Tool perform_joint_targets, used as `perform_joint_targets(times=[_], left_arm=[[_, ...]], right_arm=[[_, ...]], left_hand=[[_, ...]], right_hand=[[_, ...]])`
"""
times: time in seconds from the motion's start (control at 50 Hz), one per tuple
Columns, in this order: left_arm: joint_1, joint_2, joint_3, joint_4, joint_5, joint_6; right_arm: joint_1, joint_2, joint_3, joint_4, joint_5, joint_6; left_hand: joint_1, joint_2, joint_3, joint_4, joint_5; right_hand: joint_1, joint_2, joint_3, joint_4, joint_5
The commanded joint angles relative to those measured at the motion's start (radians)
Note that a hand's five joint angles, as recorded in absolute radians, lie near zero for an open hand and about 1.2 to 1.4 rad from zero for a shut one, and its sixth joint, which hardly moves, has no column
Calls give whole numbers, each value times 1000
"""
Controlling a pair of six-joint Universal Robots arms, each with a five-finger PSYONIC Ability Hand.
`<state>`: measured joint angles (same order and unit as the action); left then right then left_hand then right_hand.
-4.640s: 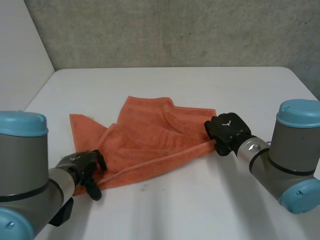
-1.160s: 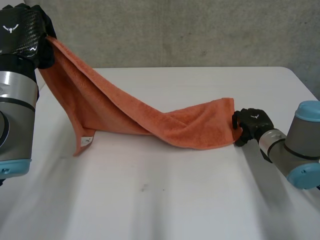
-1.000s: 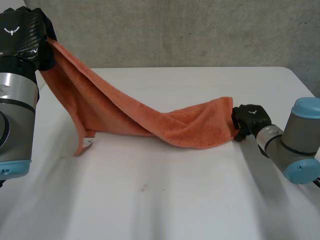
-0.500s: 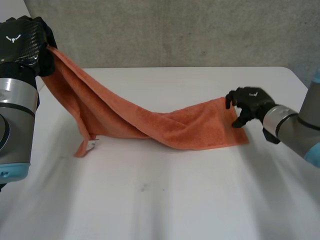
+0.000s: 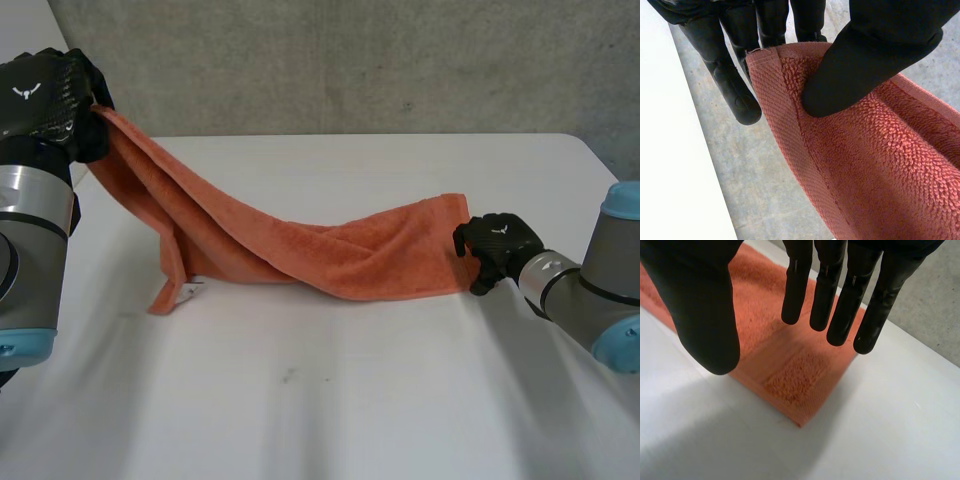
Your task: Fold the laundry
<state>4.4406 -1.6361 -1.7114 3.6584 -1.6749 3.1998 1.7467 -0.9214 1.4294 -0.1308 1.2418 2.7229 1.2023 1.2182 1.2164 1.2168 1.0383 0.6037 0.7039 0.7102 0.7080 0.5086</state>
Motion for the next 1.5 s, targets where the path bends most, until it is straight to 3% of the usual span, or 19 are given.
perform_joint_targets(times=[0.02,1.5], left_arm=[[-1,-10,-1,0,1,0],[-4,-31,-1,0,0,0]], right_arm=[[-12,36,-10,-10,-2,-69],[7,223,-277,-13,16,-86]], left_hand=[[194,178,180,179,183],[194,178,180,179,183]], right_hand=[[221,121,115,117,142],[239,139,132,134,159]])
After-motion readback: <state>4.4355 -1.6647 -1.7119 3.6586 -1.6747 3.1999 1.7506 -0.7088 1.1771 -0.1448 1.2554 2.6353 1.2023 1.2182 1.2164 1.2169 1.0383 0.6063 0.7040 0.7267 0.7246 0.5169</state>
